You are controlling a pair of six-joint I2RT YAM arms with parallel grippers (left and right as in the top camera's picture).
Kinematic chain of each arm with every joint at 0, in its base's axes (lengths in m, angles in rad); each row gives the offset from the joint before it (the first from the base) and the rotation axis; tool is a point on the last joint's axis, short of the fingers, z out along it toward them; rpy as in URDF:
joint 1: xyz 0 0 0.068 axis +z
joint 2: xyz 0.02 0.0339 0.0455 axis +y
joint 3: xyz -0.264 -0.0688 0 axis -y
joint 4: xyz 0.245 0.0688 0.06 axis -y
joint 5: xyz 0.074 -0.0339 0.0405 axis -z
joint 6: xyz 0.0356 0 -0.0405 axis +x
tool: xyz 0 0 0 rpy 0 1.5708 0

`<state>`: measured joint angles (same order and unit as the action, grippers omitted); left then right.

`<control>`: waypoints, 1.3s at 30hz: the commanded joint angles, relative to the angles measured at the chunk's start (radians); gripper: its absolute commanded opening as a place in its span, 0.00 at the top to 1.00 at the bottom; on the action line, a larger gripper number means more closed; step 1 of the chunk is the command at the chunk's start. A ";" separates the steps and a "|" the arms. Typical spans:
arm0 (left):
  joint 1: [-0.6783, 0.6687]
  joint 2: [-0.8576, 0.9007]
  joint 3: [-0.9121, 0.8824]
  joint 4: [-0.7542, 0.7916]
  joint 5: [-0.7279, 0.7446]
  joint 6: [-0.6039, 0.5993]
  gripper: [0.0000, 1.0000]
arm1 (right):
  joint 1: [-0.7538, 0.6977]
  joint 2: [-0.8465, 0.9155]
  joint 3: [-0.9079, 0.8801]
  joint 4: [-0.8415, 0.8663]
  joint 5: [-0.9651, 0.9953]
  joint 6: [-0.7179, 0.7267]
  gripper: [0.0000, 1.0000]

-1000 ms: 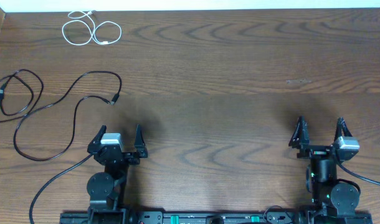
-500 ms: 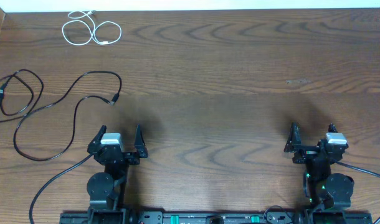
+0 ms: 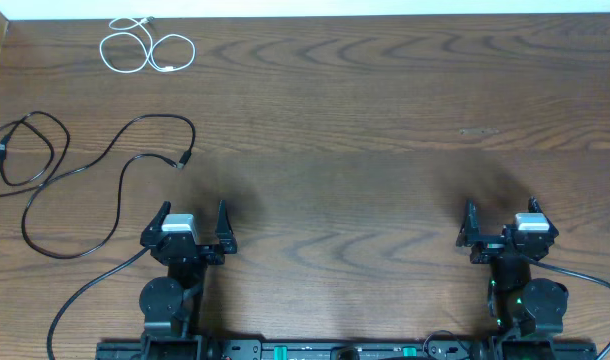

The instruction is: Untangle cables

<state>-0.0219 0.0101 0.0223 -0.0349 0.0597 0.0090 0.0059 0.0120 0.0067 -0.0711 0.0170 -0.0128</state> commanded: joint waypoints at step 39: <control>-0.001 -0.006 -0.018 -0.035 -0.008 0.016 0.02 | -0.018 -0.007 -0.001 -0.005 -0.008 0.016 0.01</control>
<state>-0.0219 0.0101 0.0223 -0.0349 0.0597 0.0090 -0.0044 0.0120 0.0067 -0.0708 0.0166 -0.0082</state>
